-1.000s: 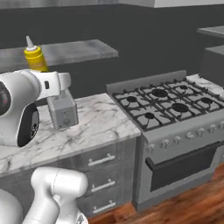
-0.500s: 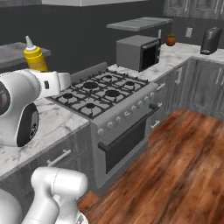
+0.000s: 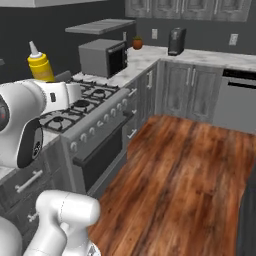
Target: Move the shaker and mustard from the cabinet to the dining counter.
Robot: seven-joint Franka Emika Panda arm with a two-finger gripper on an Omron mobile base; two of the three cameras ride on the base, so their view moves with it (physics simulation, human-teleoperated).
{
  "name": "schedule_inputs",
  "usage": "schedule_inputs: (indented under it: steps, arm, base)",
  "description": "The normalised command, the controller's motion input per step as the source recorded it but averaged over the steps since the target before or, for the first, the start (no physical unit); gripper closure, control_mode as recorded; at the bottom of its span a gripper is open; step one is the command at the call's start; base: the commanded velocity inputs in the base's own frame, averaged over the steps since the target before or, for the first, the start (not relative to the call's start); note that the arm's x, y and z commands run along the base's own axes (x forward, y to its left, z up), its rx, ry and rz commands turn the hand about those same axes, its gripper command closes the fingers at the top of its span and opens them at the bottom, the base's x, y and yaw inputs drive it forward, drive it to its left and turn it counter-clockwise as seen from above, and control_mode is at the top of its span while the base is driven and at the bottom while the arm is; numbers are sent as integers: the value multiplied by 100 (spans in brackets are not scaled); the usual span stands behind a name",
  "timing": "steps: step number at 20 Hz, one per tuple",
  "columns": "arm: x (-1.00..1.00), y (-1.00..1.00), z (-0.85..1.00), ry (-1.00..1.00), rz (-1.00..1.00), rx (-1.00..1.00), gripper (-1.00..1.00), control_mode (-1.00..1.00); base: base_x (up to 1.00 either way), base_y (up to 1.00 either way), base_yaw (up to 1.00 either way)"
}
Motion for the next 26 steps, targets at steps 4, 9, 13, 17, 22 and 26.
schedule_inputs:
  steps: [4, 9, 13, 17, 22, 26]
  arm:
    - [0, 0, 0, 0, 0, 0, 100, 100]
    - [0, 0, 0, 0, 0, 0, 100, 100]
    - [0, 0, 0, 0, 0, 0, 100, 100]
    - [0, 0, 0, 0, 0, 0, 100, 100]
    - [0, 0, 0, 0, 0, 0, 100, 100]
    - [0, 0, 0, 0, 0, 0, 100, 100]
  base:
    - [0, -69, -7]
    - [1, -74, -9]
    - [6, -54, -15]
    - [1, -22, -29]
    - [0, 0, -44]
    - [0, 0, -52]
